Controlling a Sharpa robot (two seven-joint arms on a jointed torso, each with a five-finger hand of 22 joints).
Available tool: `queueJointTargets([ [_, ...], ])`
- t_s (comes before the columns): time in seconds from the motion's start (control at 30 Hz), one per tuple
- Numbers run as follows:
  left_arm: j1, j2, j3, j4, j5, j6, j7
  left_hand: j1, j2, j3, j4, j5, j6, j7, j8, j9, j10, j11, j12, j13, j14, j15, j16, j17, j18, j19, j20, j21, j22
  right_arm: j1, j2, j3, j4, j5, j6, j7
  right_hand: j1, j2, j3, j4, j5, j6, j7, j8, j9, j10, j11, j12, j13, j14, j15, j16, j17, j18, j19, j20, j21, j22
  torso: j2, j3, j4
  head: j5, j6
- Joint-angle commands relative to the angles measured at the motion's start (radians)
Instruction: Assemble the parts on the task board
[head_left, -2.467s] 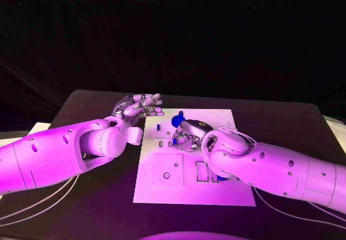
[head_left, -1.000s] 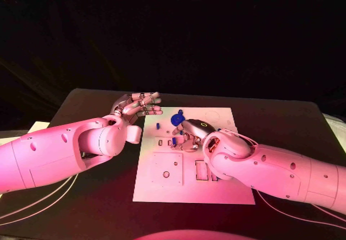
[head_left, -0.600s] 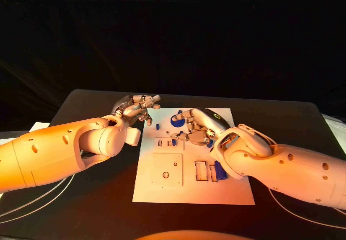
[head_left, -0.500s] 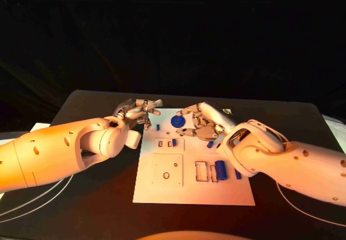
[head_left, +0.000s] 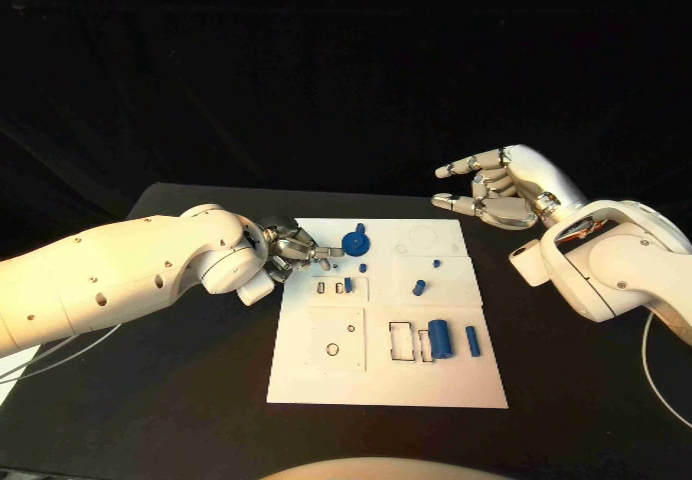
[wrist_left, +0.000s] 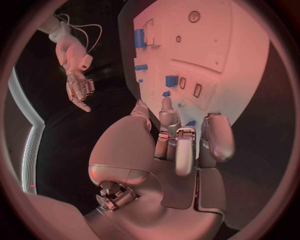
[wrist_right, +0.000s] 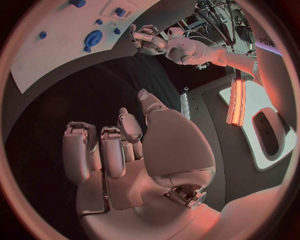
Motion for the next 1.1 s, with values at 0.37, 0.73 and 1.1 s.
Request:
queueJointTargets([
  [0.37, 0.022, 0.083, 0.0, -0.04, -0.197, 0.148, -0.212, -0.032, 0.027, -0.09, 0.001, -0.009, -0.043, -0.02, 0.133, 0.138, 0.053, -0.02, 0.099, 0.105, 0.105, -0.022, 0.003, 0.263, -0.037, 0.045, -0.013, 0.075, 0.126, 0.005, 0.007, -0.001, -0.024, 0.139, -0.048, 0.056, -0.003, 0.008, -0.009, 0.003, 0.051, 0.018, -0.003, 0.01, 0.002, -0.005, -0.009, -0.008, -0.009, 0.087, -0.005, -0.008, 0.191, -0.006, -0.002, -0.003, -0.003, -0.005, -0.003, 0.0029, -0.0038, 0.004, -0.009],
  [0.73, 0.026, 0.15, -0.003, -0.092, -0.217, 0.179, -0.236, -0.04, 0.037, -0.114, 0.001, -0.009, -0.051, -0.027, 0.157, 0.169, 0.069, -0.025, 0.124, 0.133, 0.105, -0.026, 0.003, 0.263, -0.042, 0.055, -0.018, 0.089, 0.151, 0.005, 0.023, -0.002, -0.044, 0.138, -0.036, 0.035, -0.003, 0.009, -0.009, 0.003, 0.057, 0.019, -0.004, 0.01, 0.001, -0.007, -0.009, -0.011, -0.011, 0.086, -0.005, -0.01, 0.189, -0.005, -0.004, -0.003, -0.005, -0.009, -0.001, 0.0018, -0.0037, 0.002, -0.016],
  [1.1, 0.027, 0.187, -0.003, -0.112, -0.26, 0.214, -0.245, -0.036, 0.041, -0.121, 0.0, -0.009, -0.053, -0.029, 0.168, 0.183, 0.075, -0.027, 0.134, 0.144, 0.105, -0.028, 0.003, 0.263, -0.044, 0.06, -0.02, 0.096, 0.164, 0.005, 0.034, -0.002, -0.053, 0.131, -0.018, 0.014, -0.003, 0.009, -0.01, 0.003, 0.058, 0.019, -0.004, 0.01, 0.001, -0.008, -0.009, -0.013, -0.013, 0.086, -0.005, -0.011, 0.188, -0.004, -0.005, -0.003, -0.006, -0.011, -0.002, 0.0012, -0.004, -0.006, -0.019],
])
